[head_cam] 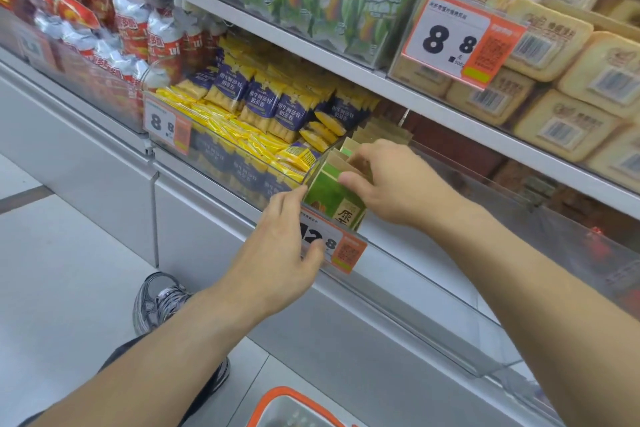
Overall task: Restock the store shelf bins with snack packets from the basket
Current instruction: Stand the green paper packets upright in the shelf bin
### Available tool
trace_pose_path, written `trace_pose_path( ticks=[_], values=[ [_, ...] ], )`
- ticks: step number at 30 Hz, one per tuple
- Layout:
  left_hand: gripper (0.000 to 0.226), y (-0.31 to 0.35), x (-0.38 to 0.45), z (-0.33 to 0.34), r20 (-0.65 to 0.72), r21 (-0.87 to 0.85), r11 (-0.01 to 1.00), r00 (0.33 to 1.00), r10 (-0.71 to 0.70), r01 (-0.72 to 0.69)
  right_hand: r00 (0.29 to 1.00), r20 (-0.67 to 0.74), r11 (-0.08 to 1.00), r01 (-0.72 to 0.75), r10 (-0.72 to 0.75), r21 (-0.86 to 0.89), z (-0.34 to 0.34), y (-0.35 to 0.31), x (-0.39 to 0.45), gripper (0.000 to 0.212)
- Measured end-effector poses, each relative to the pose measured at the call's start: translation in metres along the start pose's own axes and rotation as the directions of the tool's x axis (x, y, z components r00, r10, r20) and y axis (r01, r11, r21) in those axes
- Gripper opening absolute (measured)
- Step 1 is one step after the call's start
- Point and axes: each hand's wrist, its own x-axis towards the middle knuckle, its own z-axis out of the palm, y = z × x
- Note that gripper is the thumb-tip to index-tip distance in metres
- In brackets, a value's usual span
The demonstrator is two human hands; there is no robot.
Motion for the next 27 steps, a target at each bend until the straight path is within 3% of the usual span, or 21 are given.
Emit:
trace_pose_path(
  ticks=[5, 8, 10, 13, 15, 17, 19, 21, 25, 27],
  values=[
    [0.073, 0.000, 0.000, 0.001, -0.041, -0.002, 1.000, 0.999, 0.015, -0.015, 0.999, 0.034, 0.992, -0.008, 0.003, 0.127, 0.001, 0.002, -0.003, 0.040],
    [0.075, 0.004, 0.003, 0.000, -0.100, 0.009, 0.999, 0.994, 0.053, -0.053, 0.983, -0.143, 0.959, -0.068, 0.111, 0.276, -0.011, 0.010, -0.007, 0.042],
    [0.077, 0.009, 0.005, 0.001, -0.142, 0.034, 0.996, 0.986, 0.084, -0.080, 0.957, -0.196, 0.943, -0.149, 0.213, 0.298, -0.014, 0.022, -0.007, 0.029],
    [0.081, 0.017, 0.006, 0.007, -0.152, 0.094, 0.988, 0.979, 0.136, -0.122, 0.973, -0.048, 0.959, -0.214, 0.226, 0.185, -0.007, 0.035, -0.007, 0.022],
    [0.083, 0.020, 0.006, 0.012, -0.135, 0.142, 0.979, 0.977, 0.167, -0.147, 0.967, -0.049, 0.950, -0.235, 0.250, 0.207, 0.002, 0.039, -0.007, 0.019],
    [0.083, 0.021, 0.006, 0.017, -0.114, 0.169, 0.972, 0.976, 0.183, -0.162, 0.943, -0.125, 0.913, -0.258, 0.310, 0.317, 0.006, 0.041, -0.009, 0.008],
    [0.084, 0.022, 0.006, 0.020, -0.098, 0.179, 0.971, 0.979, 0.180, -0.160, 0.891, -0.171, 0.805, -0.278, 0.419, 0.523, 0.003, 0.041, -0.013, 0.005],
    [0.084, 0.023, 0.007, 0.023, -0.095, 0.193, 0.969, 0.980, 0.172, -0.152, 0.871, -0.137, 0.702, -0.277, 0.472, 0.657, -0.002, 0.042, -0.018, 0.005],
    [0.085, 0.022, 0.007, 0.026, -0.086, 0.218, 0.967, 0.984, 0.156, -0.134, 0.931, 0.077, 0.733, -0.330, 0.357, 0.595, 0.004, 0.042, -0.027, 0.011],
    [0.085, 0.021, 0.007, 0.026, -0.082, 0.229, 0.965, 0.985, 0.152, -0.130, 0.927, 0.116, 0.640, -0.334, 0.357, 0.692, 0.002, 0.043, -0.035, 0.016]
  ],
)
